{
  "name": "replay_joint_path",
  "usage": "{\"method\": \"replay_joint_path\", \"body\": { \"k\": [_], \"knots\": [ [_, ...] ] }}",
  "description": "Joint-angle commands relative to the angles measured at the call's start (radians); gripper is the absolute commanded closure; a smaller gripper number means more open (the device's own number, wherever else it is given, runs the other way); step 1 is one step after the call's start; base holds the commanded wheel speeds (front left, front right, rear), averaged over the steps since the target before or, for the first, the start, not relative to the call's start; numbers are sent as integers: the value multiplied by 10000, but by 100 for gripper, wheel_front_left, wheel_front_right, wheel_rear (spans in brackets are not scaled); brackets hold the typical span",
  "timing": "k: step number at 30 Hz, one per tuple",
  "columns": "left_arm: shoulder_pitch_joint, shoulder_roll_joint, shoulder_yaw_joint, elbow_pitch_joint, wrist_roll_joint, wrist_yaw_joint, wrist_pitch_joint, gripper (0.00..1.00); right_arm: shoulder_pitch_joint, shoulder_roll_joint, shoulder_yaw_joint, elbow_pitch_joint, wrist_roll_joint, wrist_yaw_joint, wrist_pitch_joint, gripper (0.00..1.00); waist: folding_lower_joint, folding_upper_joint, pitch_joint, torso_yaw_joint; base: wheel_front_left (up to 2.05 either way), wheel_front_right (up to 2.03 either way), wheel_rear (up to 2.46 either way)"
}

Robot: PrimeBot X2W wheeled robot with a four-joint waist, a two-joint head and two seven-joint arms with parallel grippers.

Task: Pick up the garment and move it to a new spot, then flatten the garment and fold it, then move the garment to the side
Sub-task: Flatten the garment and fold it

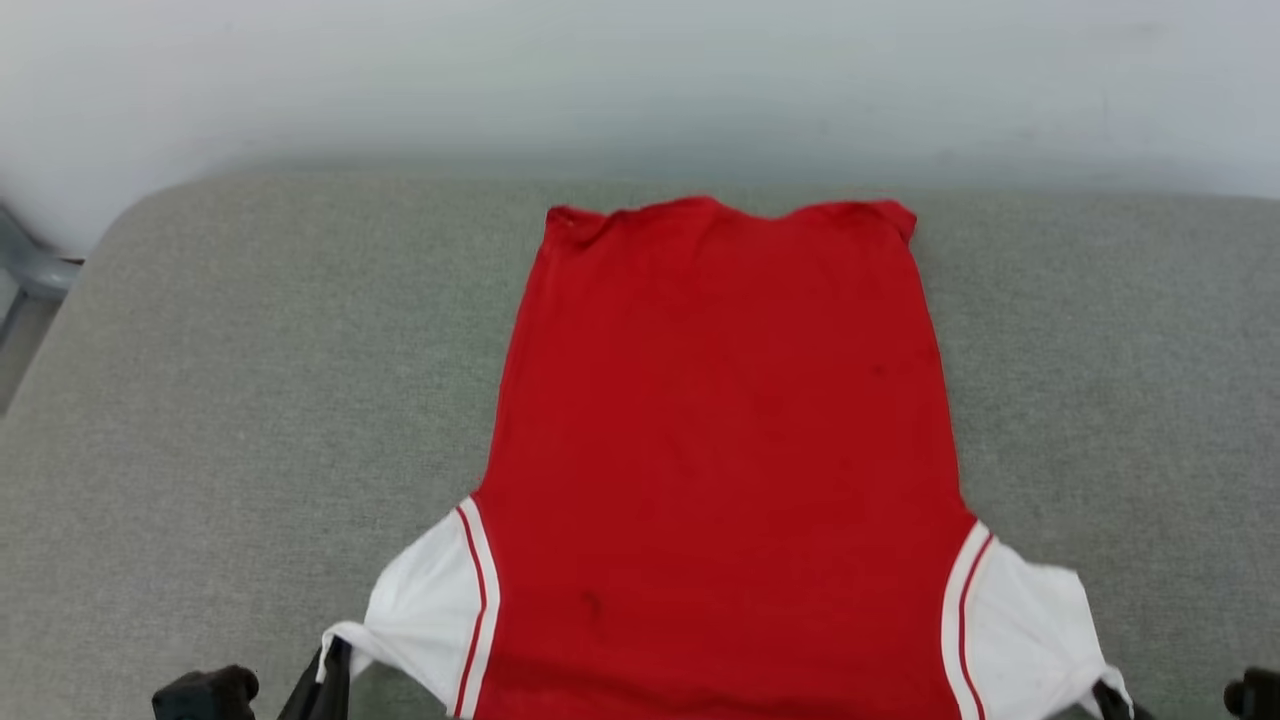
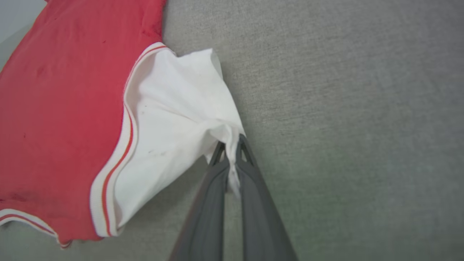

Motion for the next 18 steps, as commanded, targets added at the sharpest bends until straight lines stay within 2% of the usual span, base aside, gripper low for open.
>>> {"method": "replay_joint_path", "body": {
  "k": [1, 5, 6, 7, 8, 13, 18],
  "knots": [
    [203, 40, -19, -153, -13, 89, 45, 100, 282, 80, -122, -137, -72, -14, 158, 100, 3, -1, -231, 39, 0, 0, 0],
    [497, -51, -121, -472, -31, 197, 127, 100, 646, 221, -224, -414, -465, -14, 469, 99, 3, -1, -347, 49, 0, 0, 0],
    [487, -53, -160, -534, 10, 198, 120, 100, 675, 241, -136, -455, -579, -12, 509, 78, 3, -1, -368, 56, 0, 0, 0],
    [455, -71, -207, -583, 36, 220, 153, 100, 687, 254, -80, -496, -670, -12, 551, 51, 3, -1, -389, 68, 0, 0, 0],
    [403, -85, -266, -643, 75, 208, 164, 100, 655, 254, -56, -537, -781, -12, 521, 0, 3, -1, -405, 79, 0, 0, 0],
    [108, -112, -558, -904, 237, 106, 241, 100, 110, 297, 38, -809, -1055, -11, 113, 0, 3, -1, -351, 142, 0, 0, 0],
    [-237, -112, -737, -1227, 493, 184, 193, 100, -955, 220, -245, -891, -1282, -9, -608, 0, 3, -1, -15, 271, 0, 0, 0]
  ]
}}
